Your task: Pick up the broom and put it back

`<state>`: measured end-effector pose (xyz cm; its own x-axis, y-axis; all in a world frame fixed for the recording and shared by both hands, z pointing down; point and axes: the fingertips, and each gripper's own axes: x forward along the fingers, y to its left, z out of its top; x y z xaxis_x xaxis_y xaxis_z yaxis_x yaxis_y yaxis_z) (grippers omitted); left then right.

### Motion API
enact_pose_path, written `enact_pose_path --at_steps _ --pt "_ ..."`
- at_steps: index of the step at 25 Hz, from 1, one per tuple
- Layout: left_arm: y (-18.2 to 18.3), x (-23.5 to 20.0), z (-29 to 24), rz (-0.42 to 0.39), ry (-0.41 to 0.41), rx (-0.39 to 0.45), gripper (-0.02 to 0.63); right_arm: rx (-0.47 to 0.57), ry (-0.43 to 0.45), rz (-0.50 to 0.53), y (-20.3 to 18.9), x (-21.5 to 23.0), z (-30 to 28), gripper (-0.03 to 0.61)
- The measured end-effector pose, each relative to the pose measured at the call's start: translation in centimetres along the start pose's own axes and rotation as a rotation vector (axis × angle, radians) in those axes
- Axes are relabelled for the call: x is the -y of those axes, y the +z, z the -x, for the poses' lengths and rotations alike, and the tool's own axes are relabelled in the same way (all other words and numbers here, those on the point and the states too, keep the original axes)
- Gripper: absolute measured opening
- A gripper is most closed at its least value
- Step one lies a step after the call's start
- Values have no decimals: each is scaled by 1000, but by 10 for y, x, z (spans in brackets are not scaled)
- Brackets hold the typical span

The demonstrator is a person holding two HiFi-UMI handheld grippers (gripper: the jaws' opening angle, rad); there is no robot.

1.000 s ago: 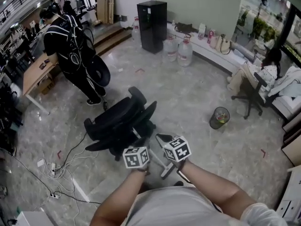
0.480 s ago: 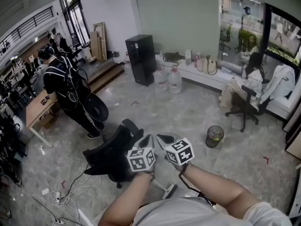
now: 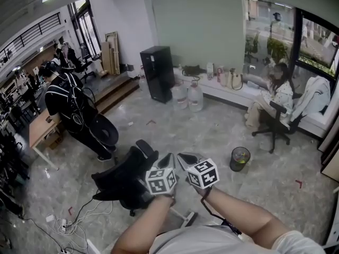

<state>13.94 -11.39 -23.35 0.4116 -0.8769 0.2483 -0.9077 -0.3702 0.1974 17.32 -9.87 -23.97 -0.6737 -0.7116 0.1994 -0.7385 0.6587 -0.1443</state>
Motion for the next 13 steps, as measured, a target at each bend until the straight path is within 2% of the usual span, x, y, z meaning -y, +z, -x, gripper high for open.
enact_pose_path --at_steps 13 --pt "-9 -8 11 10 12 0 6 14 11 -4 -2 -13 -2 2"
